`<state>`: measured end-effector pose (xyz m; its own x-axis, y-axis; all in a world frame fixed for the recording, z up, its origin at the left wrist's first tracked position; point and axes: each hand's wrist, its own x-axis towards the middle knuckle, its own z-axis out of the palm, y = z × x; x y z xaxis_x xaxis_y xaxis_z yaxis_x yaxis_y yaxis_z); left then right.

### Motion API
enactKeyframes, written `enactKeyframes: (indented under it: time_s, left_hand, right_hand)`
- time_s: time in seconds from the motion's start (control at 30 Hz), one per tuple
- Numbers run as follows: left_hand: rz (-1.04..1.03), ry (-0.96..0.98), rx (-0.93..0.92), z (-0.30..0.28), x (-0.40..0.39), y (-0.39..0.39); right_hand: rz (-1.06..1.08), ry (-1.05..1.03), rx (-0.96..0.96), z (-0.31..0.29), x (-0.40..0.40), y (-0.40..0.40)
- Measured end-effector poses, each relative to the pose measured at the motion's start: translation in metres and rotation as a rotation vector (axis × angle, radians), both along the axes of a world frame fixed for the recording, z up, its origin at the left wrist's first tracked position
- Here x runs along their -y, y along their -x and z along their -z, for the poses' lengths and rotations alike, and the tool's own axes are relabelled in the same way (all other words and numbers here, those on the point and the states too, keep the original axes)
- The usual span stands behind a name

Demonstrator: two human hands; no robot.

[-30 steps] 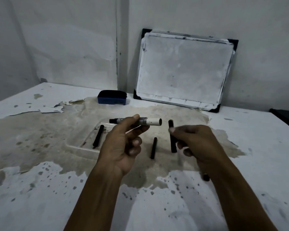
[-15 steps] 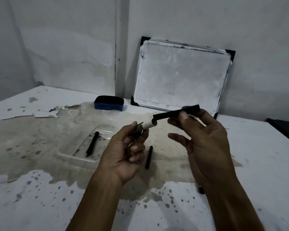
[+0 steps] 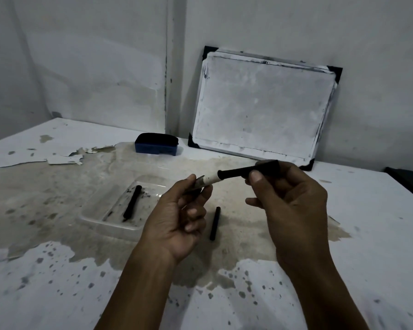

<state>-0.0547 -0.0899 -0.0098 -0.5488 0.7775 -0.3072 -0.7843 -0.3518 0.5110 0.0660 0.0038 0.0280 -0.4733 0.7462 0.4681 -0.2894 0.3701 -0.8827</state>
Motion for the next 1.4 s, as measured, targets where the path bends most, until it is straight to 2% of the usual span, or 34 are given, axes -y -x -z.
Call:
enactKeyframes:
  time_s: [0.17,0.27,0.43,0.57,0.67,0.93,1.03,1.13,1.2,1.23,1.3,1.33,1.4]
  left_hand:
    - [-0.057,0.053,-0.045,-0.001,-0.002,0.0]
    - [-0.01,0.005,-0.013,-0.001,-0.003,-0.003]
    - [0.027,-0.02,-0.022,-0.001,-0.004,-0.006]
    - [0.014,-0.02,-0.015,-0.003,-0.003,-0.006]
    - [0.023,-0.022,-0.046,-0.006,-0.003,-0.01]
    - [0.041,-0.016,-0.05,-0.002,-0.004,-0.013]
    - [0.059,-0.02,-0.05,0.0,-0.007,-0.015]
    - [0.086,-0.027,-0.07,0.0,-0.01,-0.018]
    - [0.103,-0.017,-0.079,0.0,-0.011,-0.02]
    - [0.108,-0.01,-0.08,0.001,-0.011,-0.02]
    - [0.116,0.005,-0.092,0.001,-0.01,-0.02]
    - [0.114,0.012,-0.1,0.001,-0.009,-0.02]
    - [0.101,0.022,-0.113,0.002,-0.008,-0.019]
  right_hand:
    - [0.138,-0.319,0.097,-0.001,0.007,0.006]
    - [0.144,-0.381,0.101,0.002,0.013,0.012]
    - [0.198,-0.375,0.075,0.01,0.018,0.01]
    - [0.305,-0.557,0.027,0.014,0.024,0.002]
    - [0.316,-0.623,0.081,0.019,0.028,0.002]
    - [0.215,-0.496,0.143,0.022,0.03,0.002]
    - [0.042,-0.17,0.114,0.02,0.029,-0.006]
    - [-0.263,0.203,0.059,0.016,0.018,-0.02]
    - [-0.365,0.273,0.035,0.014,0.006,-0.032]
    - [-0.331,0.26,0.042,0.014,-0.001,-0.038]
    - [-0.067,0.147,0.133,0.017,-0.02,-0.05]
    - [0.128,0.056,0.231,0.021,-0.032,-0.055]
    - [0.461,-0.133,0.546,0.03,-0.058,-0.062]
